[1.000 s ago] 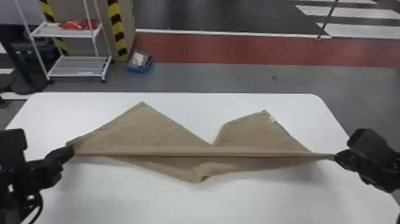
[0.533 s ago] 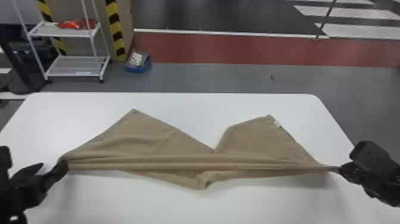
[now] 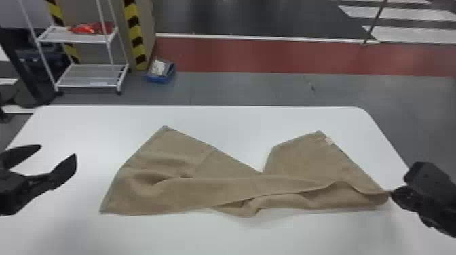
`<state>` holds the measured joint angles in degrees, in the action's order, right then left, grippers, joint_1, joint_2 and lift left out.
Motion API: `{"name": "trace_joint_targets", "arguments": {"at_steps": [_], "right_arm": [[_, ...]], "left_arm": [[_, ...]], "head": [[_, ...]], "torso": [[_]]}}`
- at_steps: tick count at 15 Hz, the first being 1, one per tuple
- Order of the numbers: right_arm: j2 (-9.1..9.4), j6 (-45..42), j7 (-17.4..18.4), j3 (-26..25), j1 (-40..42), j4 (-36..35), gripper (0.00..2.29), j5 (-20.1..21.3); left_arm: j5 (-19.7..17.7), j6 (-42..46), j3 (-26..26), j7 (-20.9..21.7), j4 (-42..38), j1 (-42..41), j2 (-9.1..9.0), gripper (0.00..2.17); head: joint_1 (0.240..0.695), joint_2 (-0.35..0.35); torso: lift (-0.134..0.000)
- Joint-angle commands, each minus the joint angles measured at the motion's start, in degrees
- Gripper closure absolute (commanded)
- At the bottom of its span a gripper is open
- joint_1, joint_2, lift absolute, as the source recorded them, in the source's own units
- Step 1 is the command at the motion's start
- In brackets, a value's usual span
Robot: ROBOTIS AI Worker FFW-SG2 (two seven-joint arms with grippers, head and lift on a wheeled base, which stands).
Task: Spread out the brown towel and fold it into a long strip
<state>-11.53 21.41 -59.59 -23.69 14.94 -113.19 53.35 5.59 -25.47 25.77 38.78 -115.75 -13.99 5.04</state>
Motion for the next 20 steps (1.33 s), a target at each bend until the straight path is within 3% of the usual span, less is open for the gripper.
{"name": "trace_joint_targets", "arguments": {"at_steps": [1,4,6,8,12,16,20], "right_arm": [[0.01,0.0,0.0,-0.31,0.0,-0.1,1.51,0.0],[-0.16,0.0,0.17,-0.48,0.09,0.17,1.51,0.0],[-0.34,0.0,0.53,-0.48,-0.09,0.61,1.51,0.0],[-0.34,-0.35,0.61,-0.48,-0.44,1.22,1.51,0.0],[0.1,-0.18,0.53,-0.31,-0.62,0.25,1.51,0.0],[0.28,0.35,0.17,-1.18,0.35,-2.03,1.51,-0.17],[0.63,0.35,0.09,-1.89,1.14,-2.73,1.51,-0.17]], "left_arm": [[9.0,13.73,-0.11,10.44,1.5,-0.68,3.92,0.27],[15.06,20.93,-0.11,23.54,2.64,-2.79,9.28,0.33],[19.63,25.68,-0.9,29.95,1.85,-3.85,11.13,0.33],[22.79,26.03,-3.01,35.14,-0.17,-4.37,11.75,0.33],[29.56,24.98,-10.3,36.11,-1.4,-2.79,11.48,0.33],[32.81,24.8,-15.49,37.42,-1.05,-0.6,10.95,0.52],[33.78,24.8,-17.16,37.34,-0.44,0.02,10.6,0.52]], "head": [[0.695,-0.092],[0.695,-0.149],[0.695,-0.165],[0.695,-0.191],[0.695,-0.229],[0.695,-0.285],[0.695,-0.323]], "torso": [[-0.123],[-0.123],[-0.123],[-0.123],[-0.123],[-0.123],[-0.123]]}}
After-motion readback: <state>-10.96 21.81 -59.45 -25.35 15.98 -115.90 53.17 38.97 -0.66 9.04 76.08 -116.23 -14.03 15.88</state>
